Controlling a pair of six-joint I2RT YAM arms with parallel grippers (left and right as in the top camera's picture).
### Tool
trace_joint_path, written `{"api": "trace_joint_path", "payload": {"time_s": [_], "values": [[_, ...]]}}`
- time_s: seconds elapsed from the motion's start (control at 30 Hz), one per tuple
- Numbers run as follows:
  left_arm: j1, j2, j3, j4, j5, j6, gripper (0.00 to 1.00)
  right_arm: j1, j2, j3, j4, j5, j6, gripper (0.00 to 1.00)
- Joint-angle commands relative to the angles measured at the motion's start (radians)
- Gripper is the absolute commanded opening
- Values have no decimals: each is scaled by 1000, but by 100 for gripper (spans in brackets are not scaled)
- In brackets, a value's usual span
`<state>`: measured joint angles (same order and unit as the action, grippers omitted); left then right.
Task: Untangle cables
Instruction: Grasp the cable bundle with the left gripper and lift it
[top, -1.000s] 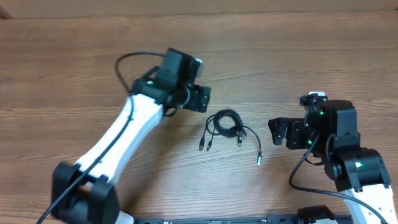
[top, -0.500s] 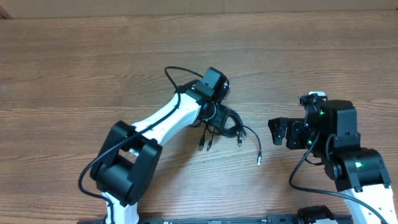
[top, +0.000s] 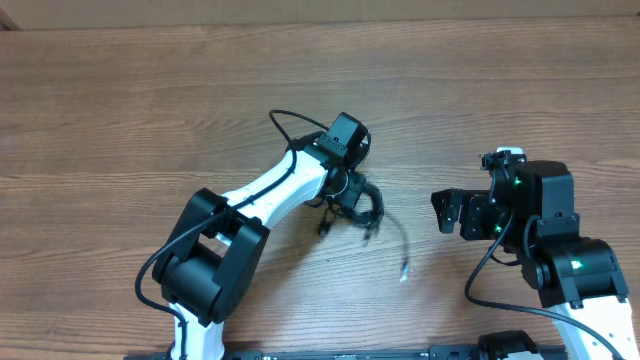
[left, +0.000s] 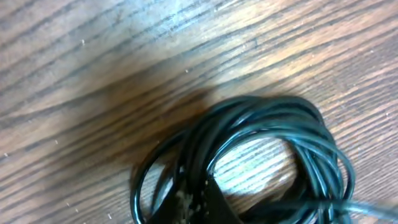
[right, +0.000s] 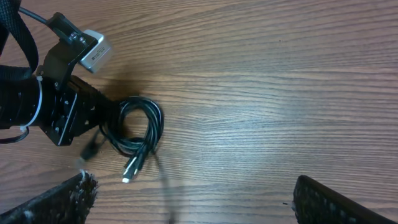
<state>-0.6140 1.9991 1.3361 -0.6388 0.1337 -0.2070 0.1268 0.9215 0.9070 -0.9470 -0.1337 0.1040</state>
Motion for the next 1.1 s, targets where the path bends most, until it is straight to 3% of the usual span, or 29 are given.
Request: {"api": "trace_joint_path", "payload": {"time_s": [0.0,0.27,0.4,0.77,0.97,1.07], "values": [[-4,3,18,-27,-10,-3,4,1,2,30,-2,-7,0,100],[12,-92,108,-89,32,60,4,1,66,30,-1,-34,65,100],[12,-139,168,-148,143,120,4,1,109,30,2,-123,64,100],[14,-174,185,-172,454,122,4,2,195,30,9,-212,63,99],[49,-174,185,-161,613,126,4,2,233,30,36,-212,64,89],[62,-174,185,-161,690,126,4,2,243,30,55,-212,64,78]]}}
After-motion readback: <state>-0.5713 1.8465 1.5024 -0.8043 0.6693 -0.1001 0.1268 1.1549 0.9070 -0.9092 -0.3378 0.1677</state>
